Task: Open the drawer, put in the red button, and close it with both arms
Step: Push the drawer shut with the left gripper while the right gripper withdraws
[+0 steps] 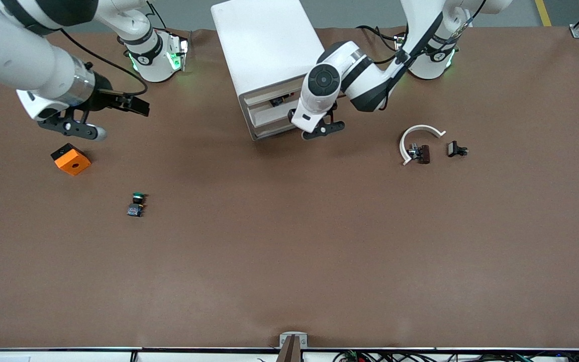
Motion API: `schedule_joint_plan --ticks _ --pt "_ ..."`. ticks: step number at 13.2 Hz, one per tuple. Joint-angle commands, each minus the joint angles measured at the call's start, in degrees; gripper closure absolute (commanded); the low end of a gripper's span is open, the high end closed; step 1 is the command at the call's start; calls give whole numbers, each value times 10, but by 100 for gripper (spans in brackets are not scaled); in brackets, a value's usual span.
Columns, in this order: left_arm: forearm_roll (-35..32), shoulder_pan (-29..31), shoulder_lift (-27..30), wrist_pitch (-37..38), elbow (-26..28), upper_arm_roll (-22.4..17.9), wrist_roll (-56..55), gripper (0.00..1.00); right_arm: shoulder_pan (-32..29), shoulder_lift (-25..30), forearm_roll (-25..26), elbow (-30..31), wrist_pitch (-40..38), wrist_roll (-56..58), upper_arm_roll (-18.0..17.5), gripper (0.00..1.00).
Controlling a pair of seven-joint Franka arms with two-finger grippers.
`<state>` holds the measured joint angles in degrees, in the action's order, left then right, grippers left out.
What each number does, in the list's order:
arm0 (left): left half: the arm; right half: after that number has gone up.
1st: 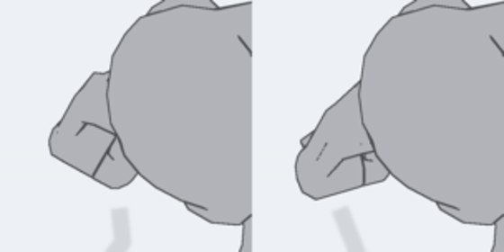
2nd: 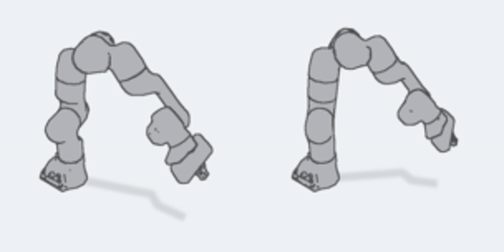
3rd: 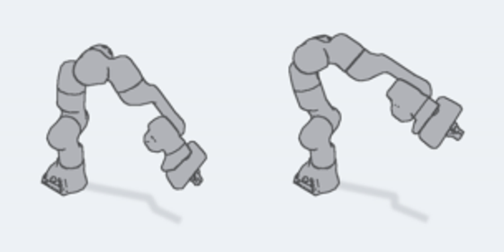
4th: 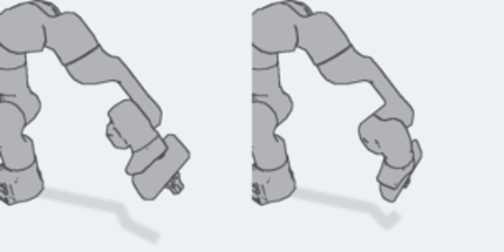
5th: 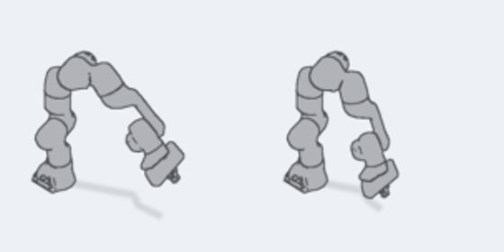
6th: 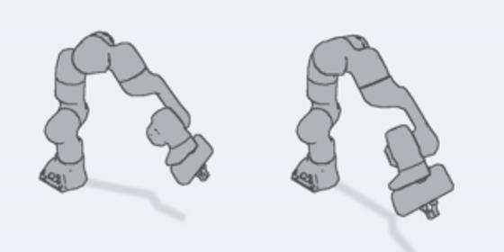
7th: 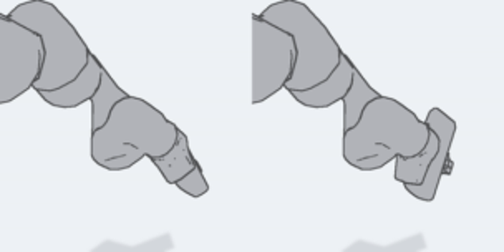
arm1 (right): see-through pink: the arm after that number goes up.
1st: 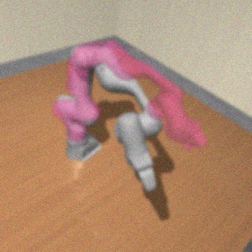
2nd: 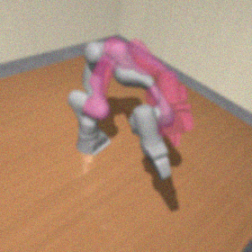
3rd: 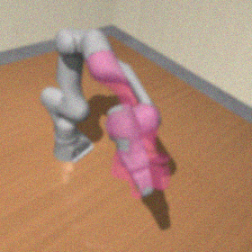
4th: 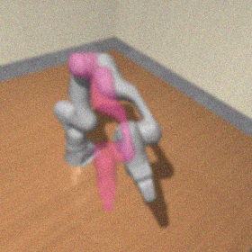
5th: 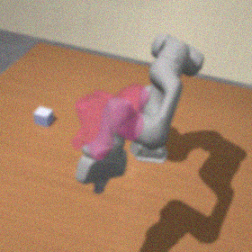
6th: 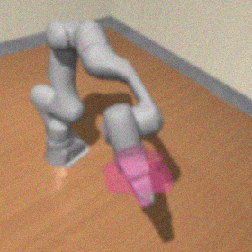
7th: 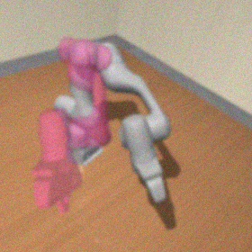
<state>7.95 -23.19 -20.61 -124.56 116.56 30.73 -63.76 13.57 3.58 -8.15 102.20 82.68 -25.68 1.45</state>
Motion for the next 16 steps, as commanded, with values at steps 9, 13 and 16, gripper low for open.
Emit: schedule_joint_plan --ticks 9,13,16 --pt "0 9 -23 11 -24 43 -42 0 -141 30 53 89 103 211 -11 0" --pt "-10 90 -24 78 -80 41 -38 0 -161 35 70 79 110 244 -11 0" --pt "-58 151 -20 120 -113 41 -42 0 -163 54 82 55 98 244 -12 0"
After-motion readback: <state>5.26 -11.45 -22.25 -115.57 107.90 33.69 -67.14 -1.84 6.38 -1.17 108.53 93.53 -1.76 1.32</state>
